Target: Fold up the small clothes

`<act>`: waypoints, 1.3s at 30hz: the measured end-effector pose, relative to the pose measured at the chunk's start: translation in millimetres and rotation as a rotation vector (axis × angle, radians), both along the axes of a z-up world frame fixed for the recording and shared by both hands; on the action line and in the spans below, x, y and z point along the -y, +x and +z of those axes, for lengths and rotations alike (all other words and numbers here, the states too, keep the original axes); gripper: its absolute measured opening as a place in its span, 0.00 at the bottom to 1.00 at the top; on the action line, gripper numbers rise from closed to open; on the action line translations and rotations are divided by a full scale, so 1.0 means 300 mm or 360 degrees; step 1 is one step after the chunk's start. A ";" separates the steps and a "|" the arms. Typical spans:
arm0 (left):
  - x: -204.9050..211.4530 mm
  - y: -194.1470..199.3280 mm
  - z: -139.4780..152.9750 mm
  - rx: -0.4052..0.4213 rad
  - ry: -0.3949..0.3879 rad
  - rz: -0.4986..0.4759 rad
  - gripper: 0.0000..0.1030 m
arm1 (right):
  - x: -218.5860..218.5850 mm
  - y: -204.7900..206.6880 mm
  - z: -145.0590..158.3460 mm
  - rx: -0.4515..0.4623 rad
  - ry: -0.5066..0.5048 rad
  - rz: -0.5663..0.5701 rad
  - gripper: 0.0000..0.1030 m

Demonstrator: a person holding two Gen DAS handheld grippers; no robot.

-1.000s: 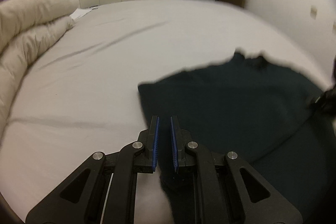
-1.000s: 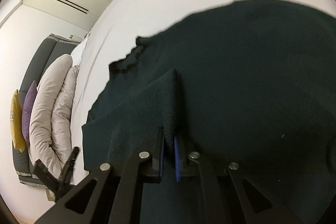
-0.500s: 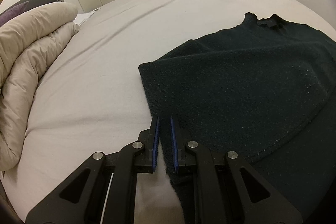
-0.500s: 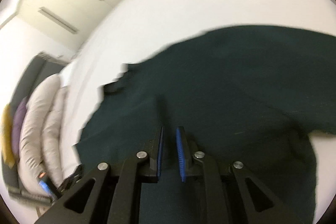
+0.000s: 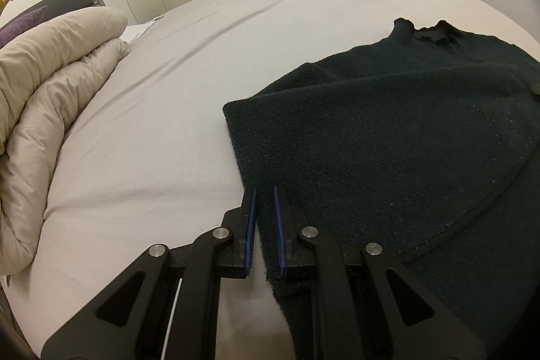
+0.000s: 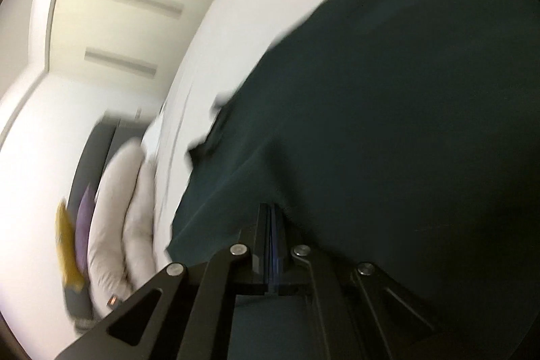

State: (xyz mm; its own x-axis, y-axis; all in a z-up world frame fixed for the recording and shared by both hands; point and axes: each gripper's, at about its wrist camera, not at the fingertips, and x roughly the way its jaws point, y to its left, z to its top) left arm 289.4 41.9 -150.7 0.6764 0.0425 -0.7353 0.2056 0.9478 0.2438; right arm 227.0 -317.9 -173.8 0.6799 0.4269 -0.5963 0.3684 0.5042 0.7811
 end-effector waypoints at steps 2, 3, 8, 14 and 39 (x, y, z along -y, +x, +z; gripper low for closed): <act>-0.001 -0.001 0.000 0.0001 -0.0005 0.0004 0.10 | 0.130 -0.113 0.027 -0.0026 -0.0052 -0.0190 0.22; -0.003 -0.001 0.001 0.0001 -0.0013 0.0006 0.10 | 0.208 -0.203 0.058 -0.0013 -0.0047 -0.0312 0.29; -0.023 -0.003 0.020 0.0010 -0.0072 0.0032 0.10 | 0.417 -0.538 0.192 0.0062 -0.0170 -0.0648 0.61; -0.035 -0.083 0.143 0.0177 -0.0236 0.0010 0.10 | 0.658 -0.893 0.131 -0.0049 0.0010 -0.1082 0.61; 0.005 -0.100 0.087 -0.0007 -0.0621 -0.0164 0.10 | 0.893 -0.933 0.059 0.0163 0.0180 -0.1647 0.48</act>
